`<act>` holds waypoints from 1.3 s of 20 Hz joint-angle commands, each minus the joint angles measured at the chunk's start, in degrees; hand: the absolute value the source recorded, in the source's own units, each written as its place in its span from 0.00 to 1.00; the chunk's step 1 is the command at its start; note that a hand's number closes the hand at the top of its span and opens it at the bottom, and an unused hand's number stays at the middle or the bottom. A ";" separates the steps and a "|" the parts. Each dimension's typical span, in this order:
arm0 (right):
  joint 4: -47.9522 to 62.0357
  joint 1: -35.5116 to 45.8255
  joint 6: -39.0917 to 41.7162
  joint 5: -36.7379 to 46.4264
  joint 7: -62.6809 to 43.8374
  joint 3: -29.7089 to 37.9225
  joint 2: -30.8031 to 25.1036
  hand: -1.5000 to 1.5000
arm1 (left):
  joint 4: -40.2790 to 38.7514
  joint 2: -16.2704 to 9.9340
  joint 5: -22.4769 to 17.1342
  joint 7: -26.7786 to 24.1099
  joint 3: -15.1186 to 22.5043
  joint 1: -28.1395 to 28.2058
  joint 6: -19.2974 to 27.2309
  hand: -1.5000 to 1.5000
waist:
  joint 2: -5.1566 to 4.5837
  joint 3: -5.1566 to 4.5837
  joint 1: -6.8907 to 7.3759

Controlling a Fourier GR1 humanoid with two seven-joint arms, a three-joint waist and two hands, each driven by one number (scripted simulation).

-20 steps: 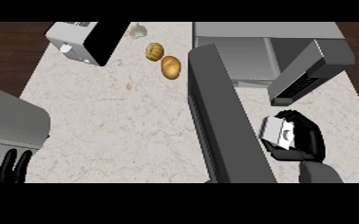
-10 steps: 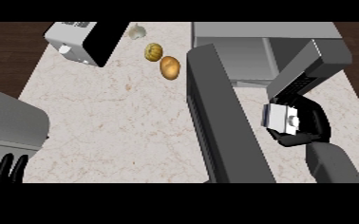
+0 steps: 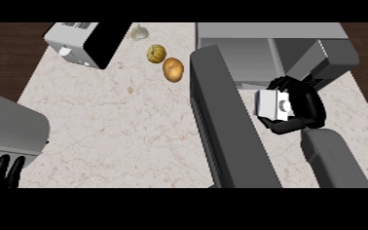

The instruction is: Pick up the milk, place it into the microwave and close the microwave

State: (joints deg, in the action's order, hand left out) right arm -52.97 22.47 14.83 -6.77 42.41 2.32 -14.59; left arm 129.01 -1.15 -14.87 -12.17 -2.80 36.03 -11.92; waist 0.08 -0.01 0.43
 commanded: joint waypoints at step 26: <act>40.87 40.28 -17.98 10.23 1.03 5.33 3.85 1.00 | -4.98 -2.94 -3.57 -0.18 -4.33 -6.61 -4.75 0.00 | -2.15 0.14 5.16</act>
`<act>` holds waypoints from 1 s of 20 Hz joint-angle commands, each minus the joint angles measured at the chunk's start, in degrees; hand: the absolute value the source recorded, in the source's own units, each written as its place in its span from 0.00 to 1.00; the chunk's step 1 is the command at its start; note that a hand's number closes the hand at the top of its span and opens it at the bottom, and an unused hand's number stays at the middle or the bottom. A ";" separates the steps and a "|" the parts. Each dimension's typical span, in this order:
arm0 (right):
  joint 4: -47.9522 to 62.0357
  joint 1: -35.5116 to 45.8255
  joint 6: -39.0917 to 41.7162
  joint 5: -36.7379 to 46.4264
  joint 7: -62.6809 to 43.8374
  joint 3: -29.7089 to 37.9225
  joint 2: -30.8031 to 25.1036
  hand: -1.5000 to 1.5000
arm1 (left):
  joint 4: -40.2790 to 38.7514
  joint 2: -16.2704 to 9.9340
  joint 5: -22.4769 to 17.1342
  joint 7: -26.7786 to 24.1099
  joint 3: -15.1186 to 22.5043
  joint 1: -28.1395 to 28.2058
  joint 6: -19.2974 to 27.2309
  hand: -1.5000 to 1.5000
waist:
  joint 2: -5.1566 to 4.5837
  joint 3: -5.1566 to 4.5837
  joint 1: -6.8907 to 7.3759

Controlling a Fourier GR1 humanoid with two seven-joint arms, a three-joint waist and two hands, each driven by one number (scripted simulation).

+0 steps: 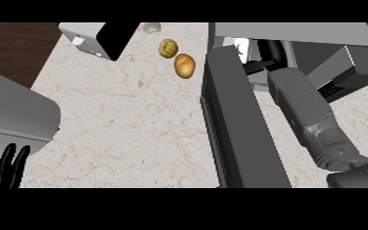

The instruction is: Pick up the milk, place it into the microwave and close the microwave

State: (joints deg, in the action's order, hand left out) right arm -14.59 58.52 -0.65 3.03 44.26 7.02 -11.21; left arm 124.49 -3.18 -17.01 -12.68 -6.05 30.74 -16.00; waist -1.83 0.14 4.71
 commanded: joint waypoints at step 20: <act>8.83 9.67 -30.20 6.70 -3.96 -1.14 -3.25 0.00 | 0.32 -1.71 4.68 2.64 2.30 -6.21 0.61 0.00 | -2.86 0.01 6.13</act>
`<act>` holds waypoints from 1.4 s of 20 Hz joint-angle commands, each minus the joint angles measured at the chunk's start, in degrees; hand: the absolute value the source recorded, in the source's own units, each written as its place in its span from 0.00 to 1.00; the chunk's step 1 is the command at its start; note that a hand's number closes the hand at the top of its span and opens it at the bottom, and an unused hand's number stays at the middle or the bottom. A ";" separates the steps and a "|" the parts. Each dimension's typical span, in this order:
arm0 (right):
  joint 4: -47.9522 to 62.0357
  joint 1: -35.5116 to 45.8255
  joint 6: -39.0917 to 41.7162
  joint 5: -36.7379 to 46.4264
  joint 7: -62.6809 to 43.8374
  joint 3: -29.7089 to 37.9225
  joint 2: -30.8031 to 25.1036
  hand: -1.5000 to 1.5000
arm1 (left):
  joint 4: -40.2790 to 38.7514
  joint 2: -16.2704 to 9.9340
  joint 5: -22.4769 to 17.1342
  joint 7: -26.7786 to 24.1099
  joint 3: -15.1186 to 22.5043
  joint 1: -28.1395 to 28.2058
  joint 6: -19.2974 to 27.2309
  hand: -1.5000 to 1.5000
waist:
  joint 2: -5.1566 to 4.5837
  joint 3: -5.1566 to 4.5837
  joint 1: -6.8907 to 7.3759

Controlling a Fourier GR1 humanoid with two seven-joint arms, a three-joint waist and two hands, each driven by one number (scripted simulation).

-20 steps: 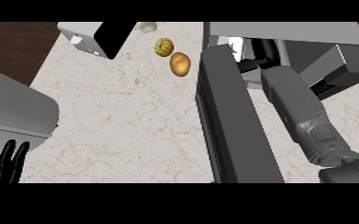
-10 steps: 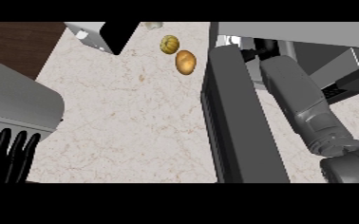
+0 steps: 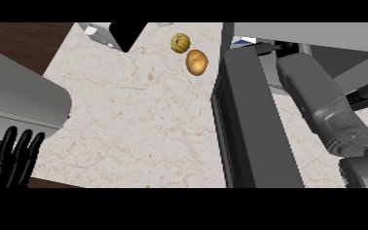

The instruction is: Pick up the milk, place it into the microwave and close the microwave

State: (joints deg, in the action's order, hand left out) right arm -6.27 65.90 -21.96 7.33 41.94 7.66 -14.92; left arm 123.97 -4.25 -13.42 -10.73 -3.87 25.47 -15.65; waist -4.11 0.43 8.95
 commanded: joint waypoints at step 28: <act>5.20 1.81 0.70 0.05 -0.92 2.87 3.37 0.00 | -3.86 1.57 9.01 1.67 6.64 -6.63 2.36 0.00 | -0.29 -0.10 0.93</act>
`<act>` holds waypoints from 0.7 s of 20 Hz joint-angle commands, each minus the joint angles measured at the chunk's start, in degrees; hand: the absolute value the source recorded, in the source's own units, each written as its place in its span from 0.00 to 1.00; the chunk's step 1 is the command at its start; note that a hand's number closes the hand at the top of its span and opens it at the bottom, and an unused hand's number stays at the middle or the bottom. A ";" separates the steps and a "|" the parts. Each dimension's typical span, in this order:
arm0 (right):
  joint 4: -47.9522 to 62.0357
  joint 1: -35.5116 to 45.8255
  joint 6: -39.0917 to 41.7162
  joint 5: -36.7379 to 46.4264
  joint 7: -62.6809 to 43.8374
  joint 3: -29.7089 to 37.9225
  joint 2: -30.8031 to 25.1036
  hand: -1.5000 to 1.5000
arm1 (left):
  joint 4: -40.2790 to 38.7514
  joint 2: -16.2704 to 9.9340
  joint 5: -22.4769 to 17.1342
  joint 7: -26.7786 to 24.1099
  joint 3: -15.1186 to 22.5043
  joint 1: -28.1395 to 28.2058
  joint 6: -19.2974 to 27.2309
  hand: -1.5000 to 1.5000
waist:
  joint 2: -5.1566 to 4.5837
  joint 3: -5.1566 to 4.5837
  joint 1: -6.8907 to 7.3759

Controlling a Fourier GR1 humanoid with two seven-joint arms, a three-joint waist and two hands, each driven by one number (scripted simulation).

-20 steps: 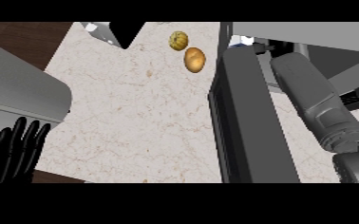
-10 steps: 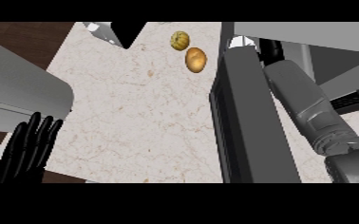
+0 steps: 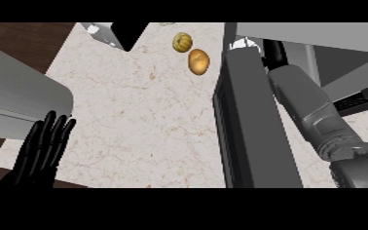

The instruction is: Pick up the milk, place it into the microwave and close the microwave

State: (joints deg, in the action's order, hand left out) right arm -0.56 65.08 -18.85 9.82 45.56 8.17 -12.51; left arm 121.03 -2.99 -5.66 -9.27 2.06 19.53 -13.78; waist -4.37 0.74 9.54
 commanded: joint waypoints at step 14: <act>-0.66 -0.78 5.61 -3.32 -1.50 3.90 -0.98 0.00 | 0.98 2.49 4.13 2.26 5.22 -1.03 2.11 0.00 | 0.93 -0.37 -1.37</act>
State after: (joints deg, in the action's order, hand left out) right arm -0.76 63.91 -13.23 8.19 45.90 10.44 -14.33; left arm 121.33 -0.78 -2.13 -7.85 6.64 18.56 -12.14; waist -3.73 0.54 8.33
